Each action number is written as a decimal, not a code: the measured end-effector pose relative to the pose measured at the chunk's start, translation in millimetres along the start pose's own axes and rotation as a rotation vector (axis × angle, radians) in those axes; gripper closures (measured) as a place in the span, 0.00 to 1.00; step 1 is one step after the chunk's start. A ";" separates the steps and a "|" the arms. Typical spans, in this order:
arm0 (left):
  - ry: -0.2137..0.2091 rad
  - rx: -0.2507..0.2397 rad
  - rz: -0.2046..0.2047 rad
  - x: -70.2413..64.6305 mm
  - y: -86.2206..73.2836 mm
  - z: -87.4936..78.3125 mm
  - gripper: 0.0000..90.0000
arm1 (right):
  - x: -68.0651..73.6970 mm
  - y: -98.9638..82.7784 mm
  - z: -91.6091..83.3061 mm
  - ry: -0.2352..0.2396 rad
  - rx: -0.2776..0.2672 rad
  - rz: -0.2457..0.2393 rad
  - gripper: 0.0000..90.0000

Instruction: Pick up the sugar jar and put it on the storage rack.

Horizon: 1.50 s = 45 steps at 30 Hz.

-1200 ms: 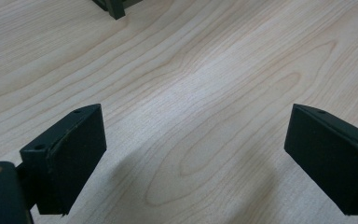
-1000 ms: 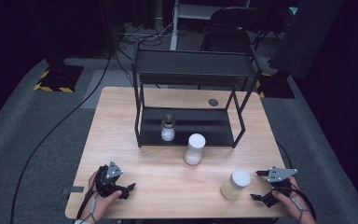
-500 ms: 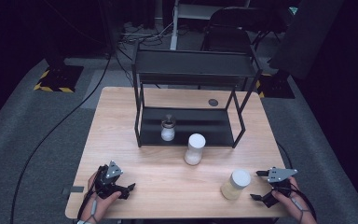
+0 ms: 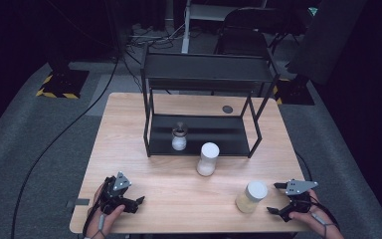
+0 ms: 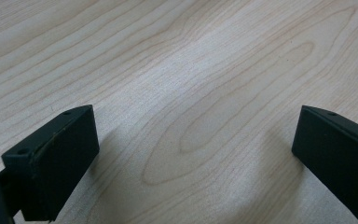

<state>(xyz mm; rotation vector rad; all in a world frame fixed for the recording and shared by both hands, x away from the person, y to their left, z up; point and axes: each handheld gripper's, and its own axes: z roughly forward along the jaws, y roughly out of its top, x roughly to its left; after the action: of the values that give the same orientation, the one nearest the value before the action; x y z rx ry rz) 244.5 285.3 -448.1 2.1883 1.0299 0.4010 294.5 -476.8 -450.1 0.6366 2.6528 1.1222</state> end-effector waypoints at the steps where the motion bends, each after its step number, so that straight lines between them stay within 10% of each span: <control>1: 0.000 0.000 0.000 -0.1 0.0 0.0 0.01 | -0.2 0.0 -0.2 0.001 0.000 0.002 0.00; 45: 0.004 0.003 -0.001 -0.9 1.1 0.4 0.00 | 11.7 59.4 -78.2 -0.042 -0.163 -0.013 0.05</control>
<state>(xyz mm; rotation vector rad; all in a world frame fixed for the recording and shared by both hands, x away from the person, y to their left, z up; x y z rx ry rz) 244.8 283.9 -447.7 2.1907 1.0346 0.4033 276.4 -484.4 -353.2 0.6039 2.4943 1.2908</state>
